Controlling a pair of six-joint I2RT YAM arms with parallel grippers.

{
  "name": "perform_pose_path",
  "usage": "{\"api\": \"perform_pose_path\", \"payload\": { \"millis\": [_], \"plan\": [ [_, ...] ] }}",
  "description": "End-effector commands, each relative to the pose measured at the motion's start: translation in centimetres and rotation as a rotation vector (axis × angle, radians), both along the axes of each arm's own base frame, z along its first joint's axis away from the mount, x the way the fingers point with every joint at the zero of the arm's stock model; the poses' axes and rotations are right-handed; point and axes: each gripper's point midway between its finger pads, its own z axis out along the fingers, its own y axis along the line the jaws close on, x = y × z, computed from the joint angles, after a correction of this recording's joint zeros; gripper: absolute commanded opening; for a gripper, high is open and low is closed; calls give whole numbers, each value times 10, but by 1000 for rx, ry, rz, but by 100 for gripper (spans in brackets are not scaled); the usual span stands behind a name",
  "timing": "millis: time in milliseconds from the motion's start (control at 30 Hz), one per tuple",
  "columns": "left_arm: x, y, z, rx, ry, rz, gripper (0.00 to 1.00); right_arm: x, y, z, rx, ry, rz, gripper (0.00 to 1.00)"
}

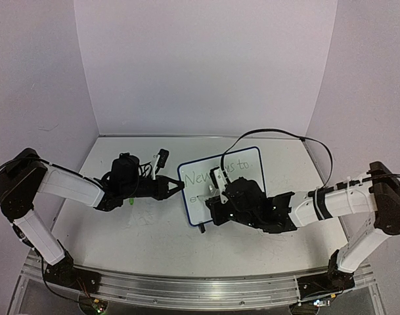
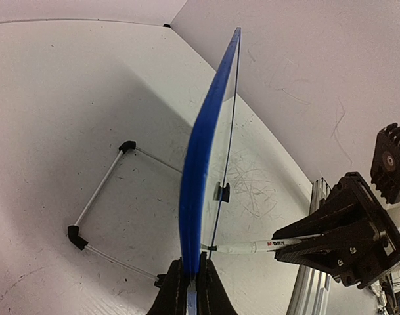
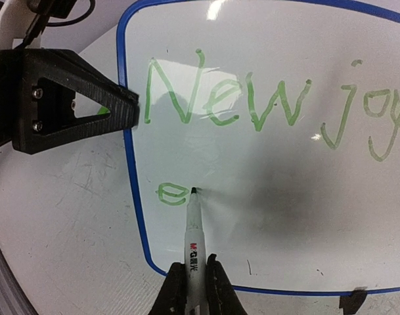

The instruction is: Write a sentence on the whiteboard

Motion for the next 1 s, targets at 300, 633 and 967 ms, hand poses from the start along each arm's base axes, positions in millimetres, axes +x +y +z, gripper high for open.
{"api": "perform_pose_path", "payload": {
  "millis": [300,633,967],
  "plan": [
    [-6,-2,1,16,-13,-27,0,1,-3,-2,21,26,-29,0],
    [-7,-2,-1,20,-6,-27,0,-5,-6,-4,32,44,-22,0],
    [-7,-2,0,19,-8,-27,0,-4,-5,-6,29,44,-23,0]
  ]
}}
